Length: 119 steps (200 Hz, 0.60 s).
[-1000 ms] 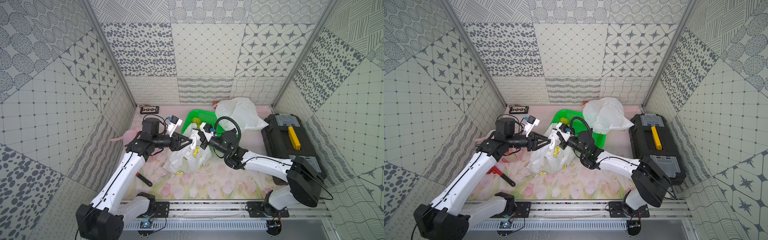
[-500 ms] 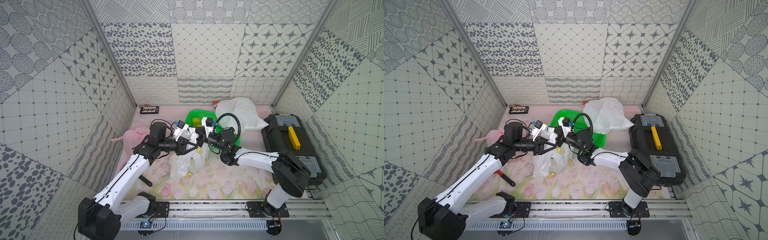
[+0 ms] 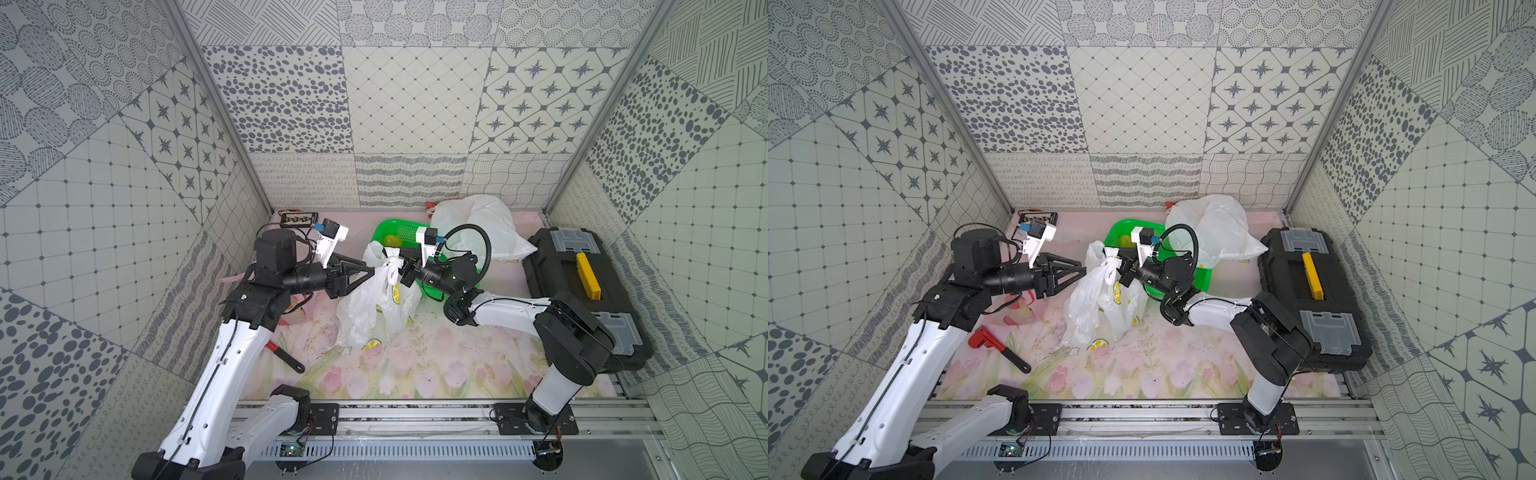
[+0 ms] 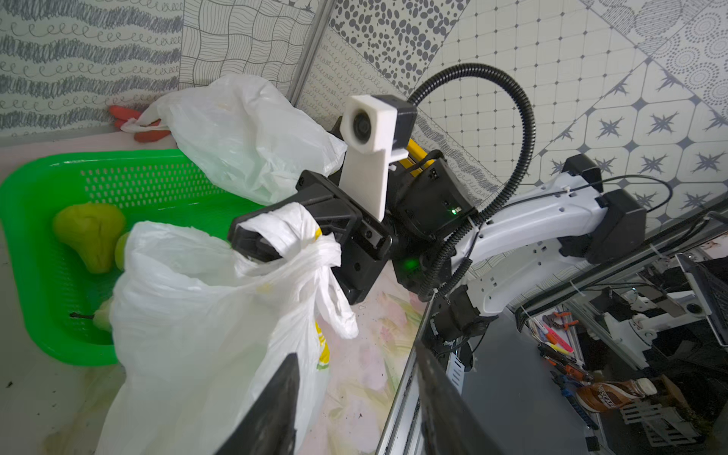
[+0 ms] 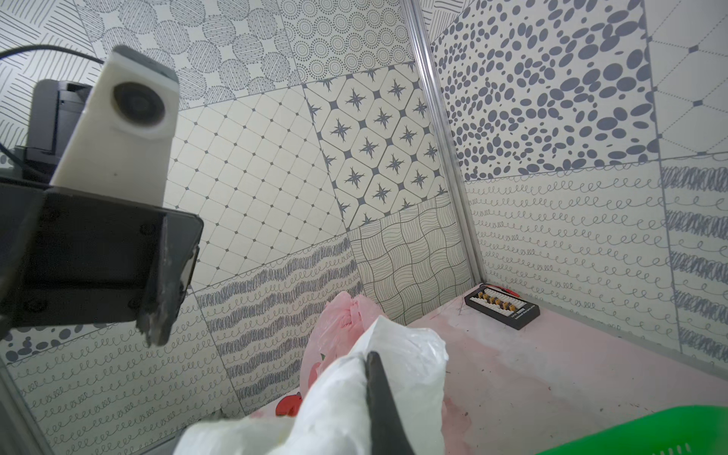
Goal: Place the pears into plastic bags & tie knots
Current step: Tie the plastic bag at the center of the board.
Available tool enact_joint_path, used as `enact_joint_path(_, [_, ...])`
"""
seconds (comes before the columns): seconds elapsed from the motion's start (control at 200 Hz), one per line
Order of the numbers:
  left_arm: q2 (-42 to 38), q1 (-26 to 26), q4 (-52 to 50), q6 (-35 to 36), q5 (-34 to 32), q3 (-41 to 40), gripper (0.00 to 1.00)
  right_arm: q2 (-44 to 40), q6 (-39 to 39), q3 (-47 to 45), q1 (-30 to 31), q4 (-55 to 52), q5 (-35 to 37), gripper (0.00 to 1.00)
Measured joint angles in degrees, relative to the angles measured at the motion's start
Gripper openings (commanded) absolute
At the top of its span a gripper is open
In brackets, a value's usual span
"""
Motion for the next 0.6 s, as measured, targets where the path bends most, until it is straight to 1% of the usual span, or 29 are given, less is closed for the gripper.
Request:
enact_joint_path(0.105, [4.5, 0.3, 1.6, 0.4, 0.0, 1.6, 0.41, 0.0, 0.7, 0.0, 0.0, 0.0, 0.0, 0.0])
enact_joint_path(0.225, [8.9, -1.1, 4.5, 0.4, -0.1, 0.2, 0.41, 0.0, 1.6, 0.0, 0.0, 0.1, -0.1, 0.0])
enact_joint_path(0.415, [13.0, -5.7, 10.9, 0.1, -0.4, -6.1, 0.29, 0.5, 4.4, 1.0, -0.2, 0.7, -0.7, 0.0])
enact_joint_path(0.52, [14.1, -7.4, 15.6, -1.5, -0.5, -10.1, 0.29, 2.4, 7.9, 2.3, -0.7, 2.3, -2.0, 0.0])
enact_joint_path(0.595, [14.2, -8.3, 18.0, -2.4, -1.0, -12.2, 0.33, 3.9, 10.1, 2.8, -1.0, 3.0, -3.2, 0.0])
